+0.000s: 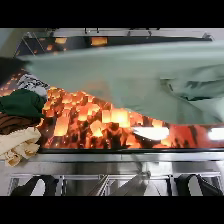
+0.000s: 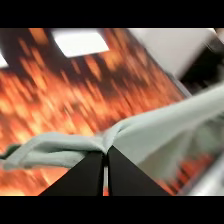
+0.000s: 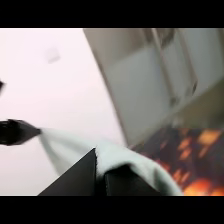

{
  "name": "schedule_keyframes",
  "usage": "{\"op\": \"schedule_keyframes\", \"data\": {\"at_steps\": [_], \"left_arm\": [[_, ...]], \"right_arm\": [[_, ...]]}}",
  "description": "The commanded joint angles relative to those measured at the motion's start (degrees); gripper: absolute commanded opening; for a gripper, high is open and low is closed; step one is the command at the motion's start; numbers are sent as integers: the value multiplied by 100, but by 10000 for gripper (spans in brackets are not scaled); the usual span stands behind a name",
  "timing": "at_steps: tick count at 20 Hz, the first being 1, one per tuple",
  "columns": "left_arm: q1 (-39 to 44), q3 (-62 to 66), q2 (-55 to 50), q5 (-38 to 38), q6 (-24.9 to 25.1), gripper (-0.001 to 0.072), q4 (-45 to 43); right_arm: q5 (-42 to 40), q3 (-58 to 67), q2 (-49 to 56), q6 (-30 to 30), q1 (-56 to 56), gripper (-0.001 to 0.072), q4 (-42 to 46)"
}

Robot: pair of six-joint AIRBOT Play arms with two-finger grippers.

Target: Fold the shirts.

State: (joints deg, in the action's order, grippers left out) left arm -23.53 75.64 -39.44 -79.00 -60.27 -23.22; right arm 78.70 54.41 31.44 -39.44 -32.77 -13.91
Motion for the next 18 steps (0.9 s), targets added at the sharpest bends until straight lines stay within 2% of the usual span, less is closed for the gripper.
{"op": "schedule_keyframes", "data": {"at_steps": [1,3,6,10,12,13,16,17,18], "left_arm": [[-1012,1257,527,240,184,23,173],[-962,1628,146,42,181,23,170],[-361,1759,-793,-229,197,23,107],[1412,1759,-2643,-188,179,23,-1493],[2046,1762,-3829,-37,175,22,-2004],[2214,1779,-4422,46,177,21,-2118],[2297,2588,-6339,-26,-9,18,-2120],[2216,2997,-6839,-201,-181,22,-2116],[2127,3449,-7287,-446,-474,156,-2122]], "right_arm": [[-1491,323,-1080,369,-44,22,90],[-1582,323,-1001,315,-31,22,671],[-1097,175,-149,-42,181,22,1377],[-1126,-332,1530,66,1207,22,1674],[-1449,-367,2559,76,1781,23,2085],[-1755,-367,3102,273,2033,23,2166],[-3274,-140,4500,831,2350,32,2122],[-3477,81,4872,824,2312,193,2124],[-3434,354,5171,822,2194,408,2140]]}}
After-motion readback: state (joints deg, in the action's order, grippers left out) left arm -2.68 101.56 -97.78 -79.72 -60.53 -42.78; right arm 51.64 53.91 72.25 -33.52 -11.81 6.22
